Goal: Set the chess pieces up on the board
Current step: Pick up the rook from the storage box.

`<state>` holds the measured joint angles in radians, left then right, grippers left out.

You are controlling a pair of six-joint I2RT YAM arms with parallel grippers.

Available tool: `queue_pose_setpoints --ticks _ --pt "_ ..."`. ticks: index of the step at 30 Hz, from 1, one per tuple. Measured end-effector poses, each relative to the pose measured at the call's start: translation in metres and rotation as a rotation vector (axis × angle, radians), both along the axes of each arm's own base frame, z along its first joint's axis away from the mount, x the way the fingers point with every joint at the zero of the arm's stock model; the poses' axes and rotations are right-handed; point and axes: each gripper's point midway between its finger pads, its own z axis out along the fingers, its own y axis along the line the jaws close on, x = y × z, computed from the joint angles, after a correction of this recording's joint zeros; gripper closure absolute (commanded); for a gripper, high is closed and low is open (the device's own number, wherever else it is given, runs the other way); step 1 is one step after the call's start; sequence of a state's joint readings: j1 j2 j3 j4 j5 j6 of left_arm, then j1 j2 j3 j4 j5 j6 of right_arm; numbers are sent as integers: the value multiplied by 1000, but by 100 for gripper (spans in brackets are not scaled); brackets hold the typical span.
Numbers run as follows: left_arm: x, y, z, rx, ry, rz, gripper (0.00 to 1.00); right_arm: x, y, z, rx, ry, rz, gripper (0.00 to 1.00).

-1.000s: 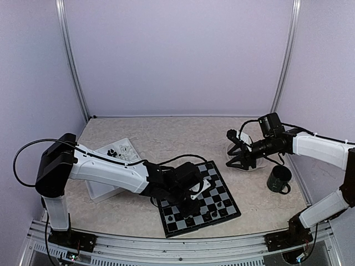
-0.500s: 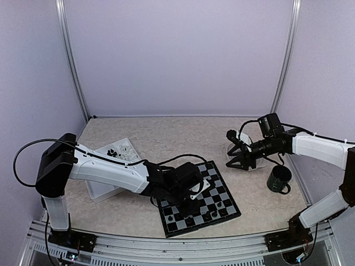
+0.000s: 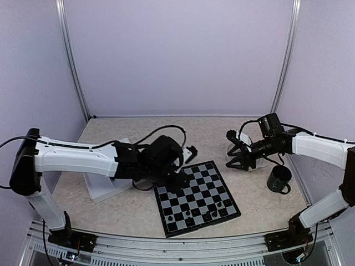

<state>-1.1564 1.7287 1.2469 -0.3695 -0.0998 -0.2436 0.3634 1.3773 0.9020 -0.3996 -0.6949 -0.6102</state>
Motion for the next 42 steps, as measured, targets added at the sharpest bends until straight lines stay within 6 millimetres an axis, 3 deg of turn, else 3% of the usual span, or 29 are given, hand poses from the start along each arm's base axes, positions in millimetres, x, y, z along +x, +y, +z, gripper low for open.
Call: queue_pose_setpoints --ticks 1,3,6,9,13,17,27,37,42 --pt "17 18 13 -21 -21 75 65 0 0 0 0 0 0 44" --pt "62 76 34 -56 -54 283 65 0 0 0 0 1 1 44" --pt "113 171 40 -65 -75 574 65 -1 0 0 2 3 3 44" --pt "127 240 25 -16 -55 743 67 -1 0 0 2 3 5 44" --pt "131 288 6 42 2 844 70 -1 0 0 0 5 5 44" --pt "136 314 -11 80 56 891 71 -2 0 0 0 5 5 44" --pt "160 326 -57 214 153 855 71 -2 0 -1 -2 5 7 44" --pt "191 332 -63 231 158 834 71 -3 0 -1 -6 2 12 44" --pt "196 328 -74 246 179 806 71 -3 0 -2 -7 -2 16 44"
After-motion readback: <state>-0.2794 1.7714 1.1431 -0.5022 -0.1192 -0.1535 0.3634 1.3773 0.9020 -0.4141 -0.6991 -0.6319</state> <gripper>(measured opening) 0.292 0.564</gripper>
